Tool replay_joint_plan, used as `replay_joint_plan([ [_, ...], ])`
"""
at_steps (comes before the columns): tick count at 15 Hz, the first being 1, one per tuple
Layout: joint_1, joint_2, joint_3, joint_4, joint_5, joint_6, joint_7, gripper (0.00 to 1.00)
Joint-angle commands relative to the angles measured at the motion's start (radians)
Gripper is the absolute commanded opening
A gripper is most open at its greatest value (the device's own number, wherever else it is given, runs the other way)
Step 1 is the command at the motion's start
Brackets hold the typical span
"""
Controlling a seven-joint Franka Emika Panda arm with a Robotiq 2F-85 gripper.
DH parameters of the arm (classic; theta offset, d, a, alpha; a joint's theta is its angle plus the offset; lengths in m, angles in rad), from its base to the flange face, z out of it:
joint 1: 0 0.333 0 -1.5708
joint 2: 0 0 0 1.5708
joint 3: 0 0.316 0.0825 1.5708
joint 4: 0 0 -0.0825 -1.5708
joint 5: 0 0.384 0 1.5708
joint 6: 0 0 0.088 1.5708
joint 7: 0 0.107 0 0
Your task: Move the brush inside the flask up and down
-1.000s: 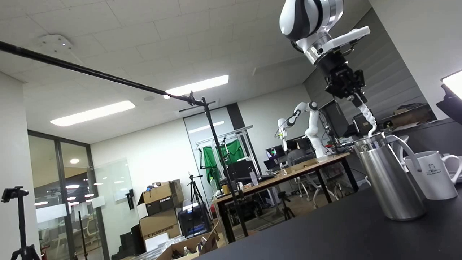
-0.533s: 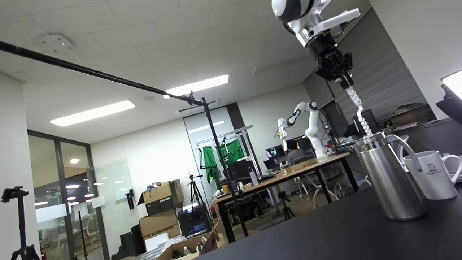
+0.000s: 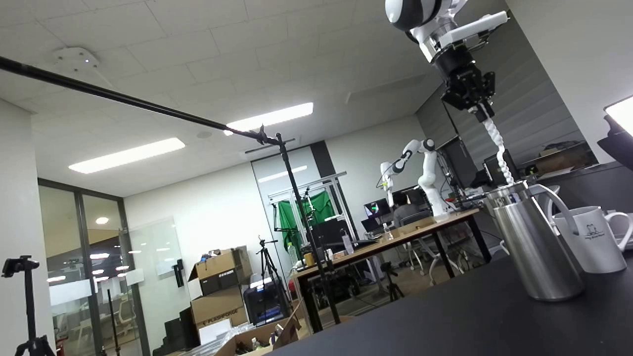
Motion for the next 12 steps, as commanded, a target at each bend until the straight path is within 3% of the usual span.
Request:
replay_joint_plan([
  [1,-0.008,0.087,-0.009,0.014,0.035,0.018,0.014,0.04],
  [4,-0.009,0.114,-0.010,0.012,0.041,0.017,0.014,0.04],
  [12,0.002,0.002,-0.009,0.090,-0.008,-0.085,0.024,0.04],
])
